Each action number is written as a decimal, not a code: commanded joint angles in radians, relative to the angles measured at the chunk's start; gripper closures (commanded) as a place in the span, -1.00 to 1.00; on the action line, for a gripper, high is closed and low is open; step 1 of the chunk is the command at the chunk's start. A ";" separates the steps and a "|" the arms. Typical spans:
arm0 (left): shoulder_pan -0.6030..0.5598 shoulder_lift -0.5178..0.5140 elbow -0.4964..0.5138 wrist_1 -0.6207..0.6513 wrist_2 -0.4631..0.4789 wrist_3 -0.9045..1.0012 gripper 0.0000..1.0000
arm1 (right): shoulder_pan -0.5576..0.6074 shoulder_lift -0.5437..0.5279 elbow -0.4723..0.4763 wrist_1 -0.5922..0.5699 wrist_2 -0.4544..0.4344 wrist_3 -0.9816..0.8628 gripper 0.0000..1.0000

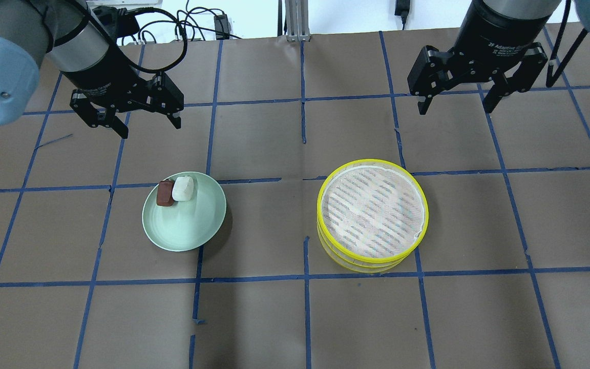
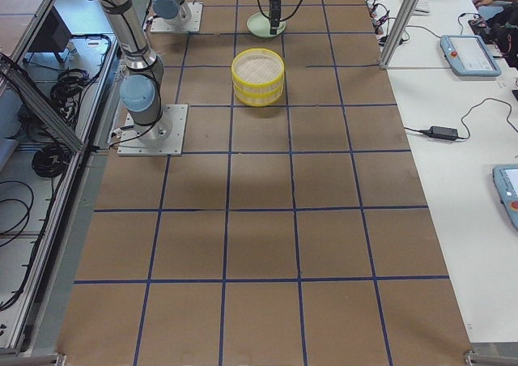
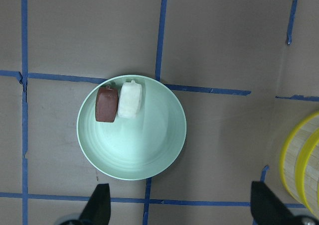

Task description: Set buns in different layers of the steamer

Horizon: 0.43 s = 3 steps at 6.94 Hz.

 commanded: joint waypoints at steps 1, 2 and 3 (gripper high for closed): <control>0.000 0.001 -0.001 0.001 0.000 0.000 -1.00 | -0.003 0.054 -0.039 0.005 0.000 0.002 -1.00; 0.000 0.001 -0.001 0.001 0.000 0.000 -1.00 | -0.001 0.058 -0.033 0.005 0.000 0.001 -1.00; 0.000 0.001 -0.001 0.001 -0.001 0.000 -1.00 | -0.001 0.061 -0.024 0.004 -0.002 -0.004 -1.00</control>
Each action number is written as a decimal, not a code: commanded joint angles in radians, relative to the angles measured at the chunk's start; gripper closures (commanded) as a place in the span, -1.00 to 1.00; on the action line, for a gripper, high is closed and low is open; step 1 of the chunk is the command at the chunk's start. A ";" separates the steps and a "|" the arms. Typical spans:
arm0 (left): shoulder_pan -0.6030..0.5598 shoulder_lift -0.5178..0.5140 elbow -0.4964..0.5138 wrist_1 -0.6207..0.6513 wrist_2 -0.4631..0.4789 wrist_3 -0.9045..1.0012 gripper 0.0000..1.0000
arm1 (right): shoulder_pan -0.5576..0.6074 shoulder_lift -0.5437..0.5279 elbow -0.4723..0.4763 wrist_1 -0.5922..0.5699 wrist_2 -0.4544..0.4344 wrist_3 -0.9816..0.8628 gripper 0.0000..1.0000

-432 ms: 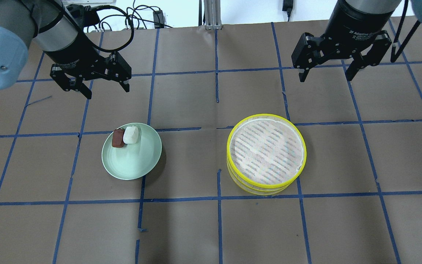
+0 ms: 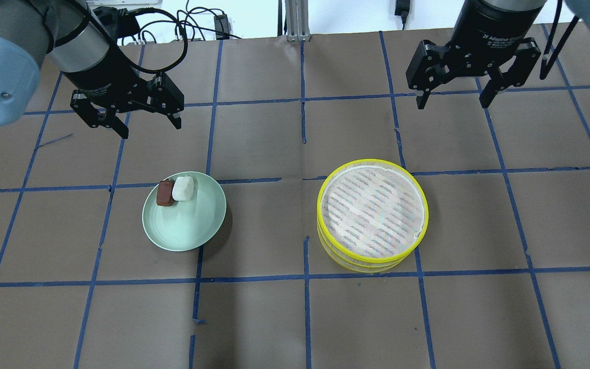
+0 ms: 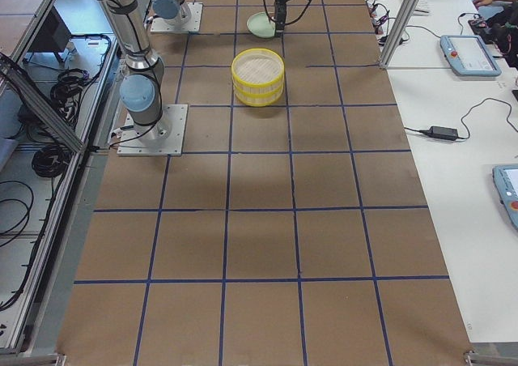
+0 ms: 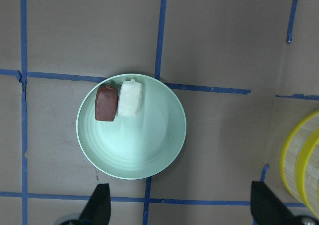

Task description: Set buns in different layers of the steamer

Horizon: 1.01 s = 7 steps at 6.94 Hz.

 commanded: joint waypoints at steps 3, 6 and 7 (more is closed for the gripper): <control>-0.003 0.002 -0.023 -0.003 -0.003 -0.005 -1.00 | -0.002 0.016 0.020 -0.005 0.000 -0.016 -1.00; 0.001 -0.012 -0.148 0.066 0.023 0.008 -1.00 | 0.019 0.001 0.219 -0.128 0.005 -0.013 -0.73; 0.003 -0.035 -0.176 0.100 0.087 0.005 -1.00 | 0.025 0.004 0.296 -0.220 0.002 -0.015 -0.73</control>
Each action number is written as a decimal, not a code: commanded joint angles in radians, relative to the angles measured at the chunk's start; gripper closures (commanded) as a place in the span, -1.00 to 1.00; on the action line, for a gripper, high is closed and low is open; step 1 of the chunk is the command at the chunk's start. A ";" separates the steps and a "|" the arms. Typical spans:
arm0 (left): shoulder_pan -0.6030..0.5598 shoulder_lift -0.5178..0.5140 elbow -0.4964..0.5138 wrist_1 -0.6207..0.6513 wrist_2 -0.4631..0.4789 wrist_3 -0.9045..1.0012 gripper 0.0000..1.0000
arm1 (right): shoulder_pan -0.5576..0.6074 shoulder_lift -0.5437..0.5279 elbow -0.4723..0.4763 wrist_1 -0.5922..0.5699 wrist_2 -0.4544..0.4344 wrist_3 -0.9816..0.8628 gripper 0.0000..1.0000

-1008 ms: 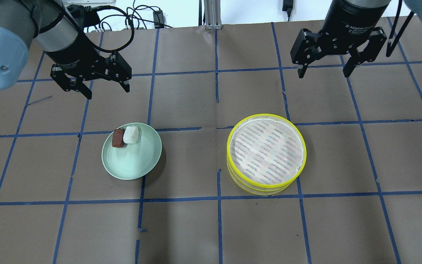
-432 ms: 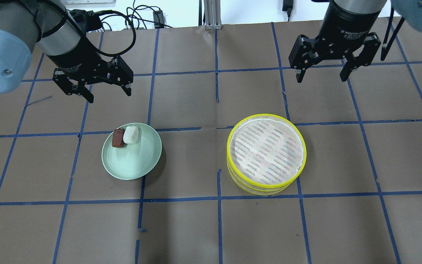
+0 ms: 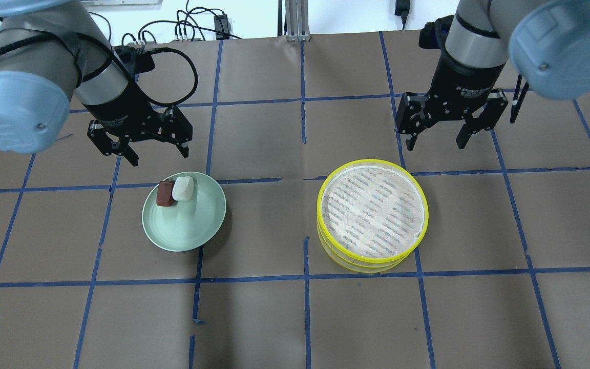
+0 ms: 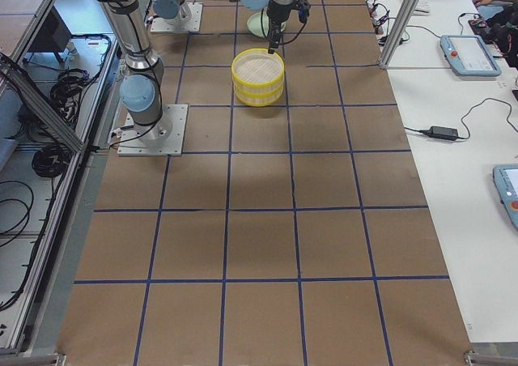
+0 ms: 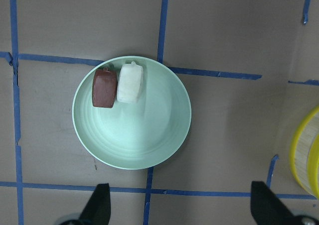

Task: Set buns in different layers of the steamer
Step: 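Lower the left gripper to the white bun while the right gripper reaches the steamer rim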

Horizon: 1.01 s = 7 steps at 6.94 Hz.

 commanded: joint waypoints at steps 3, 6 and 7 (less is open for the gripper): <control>0.002 -0.179 -0.054 0.240 0.106 0.010 -1.00 | 0.007 0.033 0.309 -0.446 -0.003 -0.010 -0.76; 0.002 -0.309 -0.083 0.395 0.109 0.010 -0.98 | -0.001 0.055 0.339 -0.479 -0.058 -0.027 -0.71; 0.002 -0.333 -0.139 0.481 0.112 0.013 -0.94 | 0.001 0.052 0.342 -0.476 -0.063 -0.030 -0.60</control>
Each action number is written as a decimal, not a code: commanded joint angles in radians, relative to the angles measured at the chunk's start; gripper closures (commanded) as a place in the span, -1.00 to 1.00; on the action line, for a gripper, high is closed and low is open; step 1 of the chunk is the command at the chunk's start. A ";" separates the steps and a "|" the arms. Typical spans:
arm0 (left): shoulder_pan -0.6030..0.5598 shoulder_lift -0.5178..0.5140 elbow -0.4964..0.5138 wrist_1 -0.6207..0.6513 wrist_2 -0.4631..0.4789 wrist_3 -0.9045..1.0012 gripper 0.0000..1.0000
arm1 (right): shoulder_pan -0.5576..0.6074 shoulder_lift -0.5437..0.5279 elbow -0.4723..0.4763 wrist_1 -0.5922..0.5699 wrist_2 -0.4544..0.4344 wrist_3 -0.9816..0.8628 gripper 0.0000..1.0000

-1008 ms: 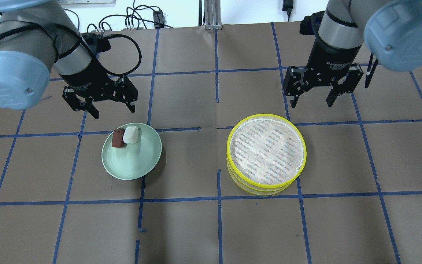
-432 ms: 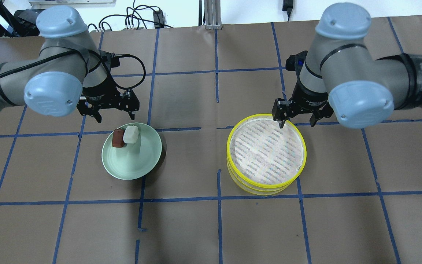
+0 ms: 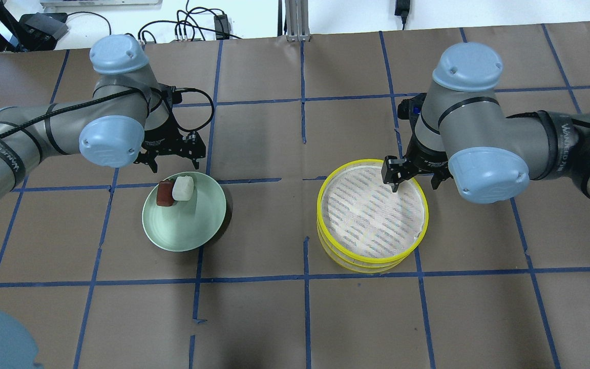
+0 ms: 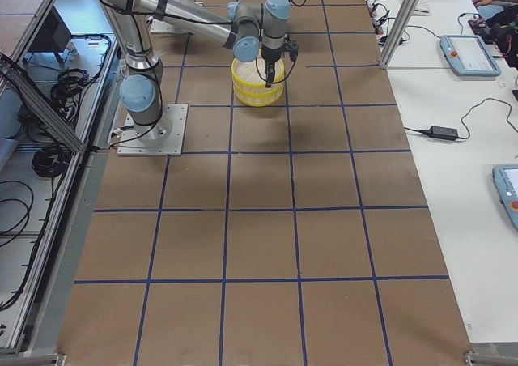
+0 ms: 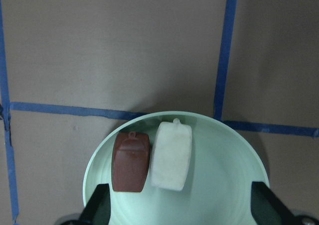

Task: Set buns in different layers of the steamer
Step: 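Lower the left gripper to the white bun while the right gripper reaches the steamer rim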

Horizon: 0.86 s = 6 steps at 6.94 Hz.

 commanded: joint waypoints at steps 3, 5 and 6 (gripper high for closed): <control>0.000 -0.037 -0.080 0.140 0.008 0.004 -0.94 | -0.001 -0.005 0.006 0.013 -0.008 -0.031 0.30; 0.000 -0.022 -0.074 0.140 0.008 0.004 -0.94 | -0.007 -0.006 0.019 0.016 -0.006 -0.045 0.46; 0.000 -0.017 -0.069 0.135 0.008 0.004 -0.94 | -0.006 -0.008 0.019 0.016 -0.006 -0.049 0.53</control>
